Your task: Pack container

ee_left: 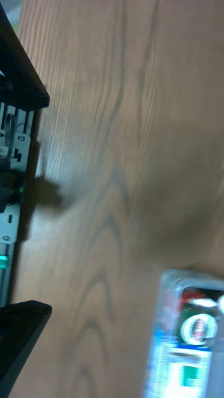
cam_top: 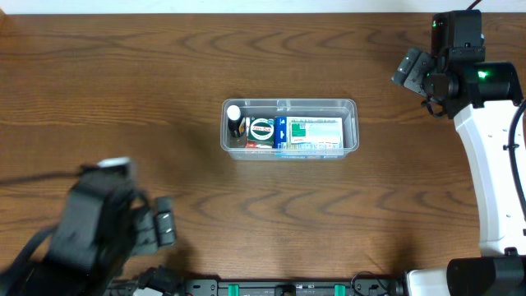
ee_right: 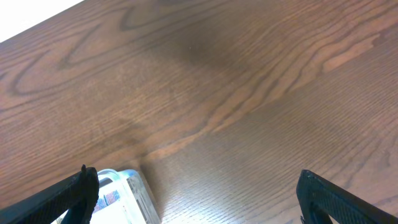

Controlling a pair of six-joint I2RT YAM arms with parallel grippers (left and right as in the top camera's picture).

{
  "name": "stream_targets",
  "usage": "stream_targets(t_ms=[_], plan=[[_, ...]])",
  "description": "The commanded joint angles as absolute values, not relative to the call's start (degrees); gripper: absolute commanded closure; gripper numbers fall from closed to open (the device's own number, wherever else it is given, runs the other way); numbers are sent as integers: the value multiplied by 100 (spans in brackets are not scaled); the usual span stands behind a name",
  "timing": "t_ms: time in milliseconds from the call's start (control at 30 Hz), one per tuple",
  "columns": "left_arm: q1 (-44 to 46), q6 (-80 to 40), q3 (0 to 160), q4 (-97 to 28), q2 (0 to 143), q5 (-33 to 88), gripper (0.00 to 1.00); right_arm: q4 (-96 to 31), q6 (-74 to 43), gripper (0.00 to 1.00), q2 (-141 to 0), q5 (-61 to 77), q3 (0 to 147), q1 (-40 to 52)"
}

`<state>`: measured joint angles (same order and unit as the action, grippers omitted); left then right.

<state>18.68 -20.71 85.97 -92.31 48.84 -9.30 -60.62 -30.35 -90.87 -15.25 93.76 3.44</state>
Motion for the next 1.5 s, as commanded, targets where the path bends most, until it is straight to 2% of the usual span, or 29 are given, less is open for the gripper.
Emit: stream_targets(t_ms=[0,267,533,767,1133,1467], plan=[[1400,-2178,8632,-9566,4198,-943,2,-6069,-2969,1,-9065,-1608,9397,318],[652,-2471,8632,-9384,2670,-945,2,-6069,-2969,1,-9065,-1608,9397,318],[327,-2563,8630,-9334,1721,-972,2,-6069,-2969,1,-9065,-1608,9397,318],[97,-2561,8049,-8517,1118,-1306,2,-6069,-2969,1,-9065,-1608,9397,318],[-25,-2561,5061,-5334,364,-1509,2,-6069,-2969,1,-9065,-1608,9397,318],[-25,-2561,2528,-2189,272,-1507,2,-6069,-2969,1,-9065,-1608,9397,318]])
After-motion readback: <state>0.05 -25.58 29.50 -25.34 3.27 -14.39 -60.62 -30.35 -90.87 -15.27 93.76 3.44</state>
